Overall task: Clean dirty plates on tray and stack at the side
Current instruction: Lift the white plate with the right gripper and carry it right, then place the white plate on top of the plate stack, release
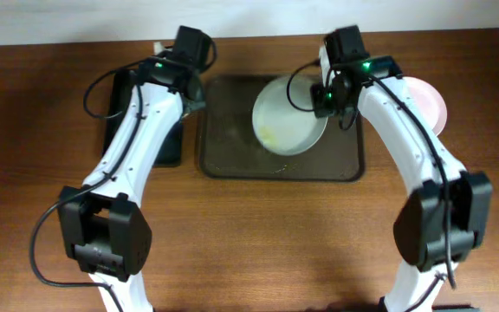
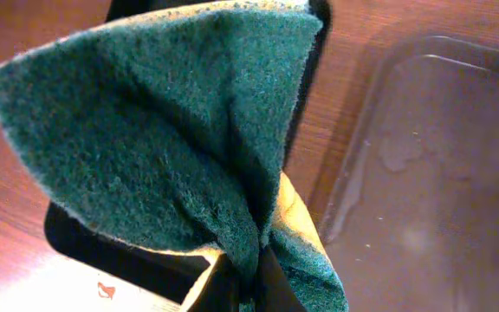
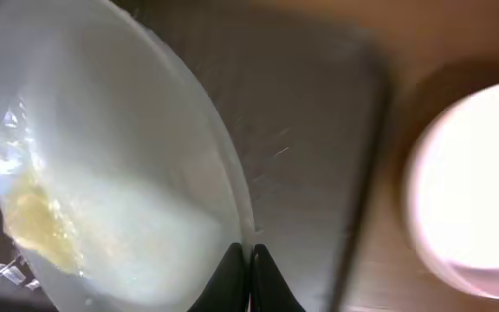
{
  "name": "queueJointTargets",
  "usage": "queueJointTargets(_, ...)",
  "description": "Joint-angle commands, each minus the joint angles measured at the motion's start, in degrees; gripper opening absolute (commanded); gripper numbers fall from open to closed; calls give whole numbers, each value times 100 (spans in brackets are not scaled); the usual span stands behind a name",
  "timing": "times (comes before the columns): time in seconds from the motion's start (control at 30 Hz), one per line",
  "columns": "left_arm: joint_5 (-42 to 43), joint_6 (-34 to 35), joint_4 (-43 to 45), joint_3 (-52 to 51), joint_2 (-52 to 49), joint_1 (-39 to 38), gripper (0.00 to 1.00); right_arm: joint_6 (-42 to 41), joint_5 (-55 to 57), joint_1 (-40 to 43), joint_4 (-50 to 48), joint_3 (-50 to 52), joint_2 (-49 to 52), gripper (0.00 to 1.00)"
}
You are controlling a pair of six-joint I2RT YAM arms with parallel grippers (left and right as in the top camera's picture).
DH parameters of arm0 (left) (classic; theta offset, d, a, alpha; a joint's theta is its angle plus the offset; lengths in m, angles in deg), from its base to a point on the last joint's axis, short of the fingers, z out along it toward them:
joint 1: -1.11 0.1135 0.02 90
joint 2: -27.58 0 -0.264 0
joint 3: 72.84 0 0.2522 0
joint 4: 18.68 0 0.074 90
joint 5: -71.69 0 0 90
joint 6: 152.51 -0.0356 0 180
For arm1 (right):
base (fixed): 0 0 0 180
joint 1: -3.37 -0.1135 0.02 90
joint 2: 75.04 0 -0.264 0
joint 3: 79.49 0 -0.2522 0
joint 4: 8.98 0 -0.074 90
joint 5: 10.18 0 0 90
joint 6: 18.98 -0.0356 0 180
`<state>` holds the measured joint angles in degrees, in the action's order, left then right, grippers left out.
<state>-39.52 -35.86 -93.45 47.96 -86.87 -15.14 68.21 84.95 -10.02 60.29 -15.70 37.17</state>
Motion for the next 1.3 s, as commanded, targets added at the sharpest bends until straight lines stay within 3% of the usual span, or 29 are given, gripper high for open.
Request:
queueJointTargets(0.0,575,-13,-11,-127,28,503,0,304,2177,-612,0,-442,-466,4)
queueJointTargets(0.13,817,-17,-59,-140,-2,848,0,1075,3436,-1300,-166,-710,-492,4)
queueJointTargets(0.3,815,-17,-28,-431,-7,1056,0,2286,5525,-2186,-1154,-715,-492,4)
queueJointTargets(0.43,817,-15,258,-839,-7,1119,0,3554,5818,-2616,-1637,-715,-492,4)
queueJointTargets(0.57,817,-15,372,-1038,-7,1123,0,4207,5858,-2839,-1832,-715,-492,4)
queueJointTargets(0.73,817,-15,424,-1038,-7,1123,0,4284,5967,-2859,-1980,-713,-490,4)
queueJointTargets(0.83,817,-15,446,-1038,-7,1123,0,3978,5766,-2785,-1930,-710,-485,4)
queueJointTargets(0.97,817,-15,444,-1038,-7,1123,0,3856,4162,-2345,-1167,-704,-435,4)
queueJointTargets(1.0,817,-15,446,-1038,-7,1123,0,3580,4350,-2218,-1132,-704,-409,4)
queueJointTargets(1.07,817,-15,442,-1038,-7,1123,0,2129,4625,-1965,-1141,-704,-407,4)
queueJointTargets(1.1,817,-15,446,-1038,-7,1123,0,1460,3853,-1803,-1054,-704,-407,4)
queueJointTargets(1.13,817,-15,459,-1038,-7,1123,0,1659,2761,-1635,-861,-704,-404,4)
queueJointTargets(1.2,817,-15,474,-1038,-7,1123,0,1856,2538,-1349,-605,-704,-385,4)
queueJointTargets(1.23,817,-15,468,-1038,-7,1123,0,634,2920,-1095,-568,-706,-389,4)
queueJointTargets(1.27,817,-15,461,-1038,-7,1123,0,-87,2730,-920,-551,-706,-393,4)
